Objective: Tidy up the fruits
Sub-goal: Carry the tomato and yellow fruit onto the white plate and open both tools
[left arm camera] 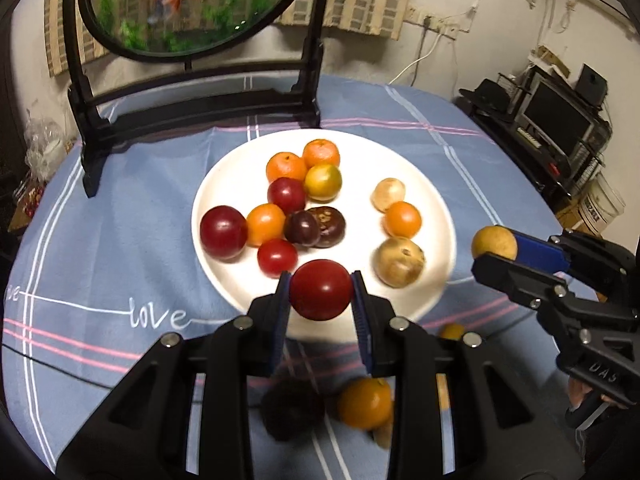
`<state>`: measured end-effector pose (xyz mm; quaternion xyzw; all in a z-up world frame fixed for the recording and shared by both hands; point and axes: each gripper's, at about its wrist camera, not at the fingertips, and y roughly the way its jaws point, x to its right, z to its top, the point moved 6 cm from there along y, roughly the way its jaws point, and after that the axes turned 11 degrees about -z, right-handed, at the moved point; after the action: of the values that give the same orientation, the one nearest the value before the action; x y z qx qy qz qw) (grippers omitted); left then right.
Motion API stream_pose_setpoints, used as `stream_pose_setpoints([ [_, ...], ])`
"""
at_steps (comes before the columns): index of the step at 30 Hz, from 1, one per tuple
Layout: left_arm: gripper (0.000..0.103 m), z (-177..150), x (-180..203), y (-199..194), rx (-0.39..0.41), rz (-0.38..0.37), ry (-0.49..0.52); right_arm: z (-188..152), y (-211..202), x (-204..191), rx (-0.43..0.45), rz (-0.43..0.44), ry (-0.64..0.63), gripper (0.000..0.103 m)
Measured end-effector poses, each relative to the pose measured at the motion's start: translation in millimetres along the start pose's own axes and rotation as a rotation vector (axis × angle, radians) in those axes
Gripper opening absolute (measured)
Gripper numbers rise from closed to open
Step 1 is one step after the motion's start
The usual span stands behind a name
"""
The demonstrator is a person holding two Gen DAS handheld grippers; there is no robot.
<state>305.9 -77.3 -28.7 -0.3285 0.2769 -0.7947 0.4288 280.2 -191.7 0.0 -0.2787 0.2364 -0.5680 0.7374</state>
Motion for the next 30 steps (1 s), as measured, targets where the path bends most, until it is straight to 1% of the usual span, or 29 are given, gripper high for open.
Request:
stream_pose_setpoints([
  [6, 0.030, 13.5, -19.5, 31.9, -0.019, 0.018, -0.031, 5.9, 47.0, 7.4, -0.050, -0.006, 0.017, 0.026],
  [9, 0.030, 13.4, -29.5, 47.6, -0.041, 0.017, -0.072, 7.3, 66.9, 10.6, -0.070, -0.016, 0.026, 0.026],
  [11, 0.031, 15.2, -30.8, 49.8, -0.024, 0.027, -0.071, 7.7, 77.3, 11.2, -0.084, -0.015, 0.035, 0.026],
  [12, 0.033, 16.2, -30.9, 50.7, -0.020, 0.031, -0.071, 7.2, 79.7, 12.5, -0.087, -0.016, 0.038, 0.026],
  [13, 0.041, 16.5, -31.3, 51.2, -0.017, 0.032, -0.075, 7.2, 84.4, 12.2, -0.094, -0.015, 0.042, 0.026],
  [14, 0.056, 16.8, -32.6, 51.8, -0.016, 0.036, -0.084, 6.8, 88.5, 11.9, -0.102, -0.015, 0.044, 0.027],
  [16, 0.057, 16.6, -34.3, 53.0, -0.007, 0.035, -0.096, 6.2, 93.9, 12.1, -0.115, -0.019, 0.051, 0.029],
  [19, 0.061, 13.8, -33.6, 53.5, -0.015, 0.031, -0.109, 3.6, 95.7, 11.3, -0.124, -0.014, 0.069, 0.029],
  [21, 0.061, 12.2, -31.0, 48.6, -0.009, 0.030, -0.101, 2.2, 92.5, 11.9, -0.123, -0.011, 0.076, 0.029],
  [30, 0.067, 2.9, -23.9, 17.1, 0.014, 0.041, -0.084, -6.4, 59.2, 17.6, -0.104, -0.009, 0.088, 0.029],
])
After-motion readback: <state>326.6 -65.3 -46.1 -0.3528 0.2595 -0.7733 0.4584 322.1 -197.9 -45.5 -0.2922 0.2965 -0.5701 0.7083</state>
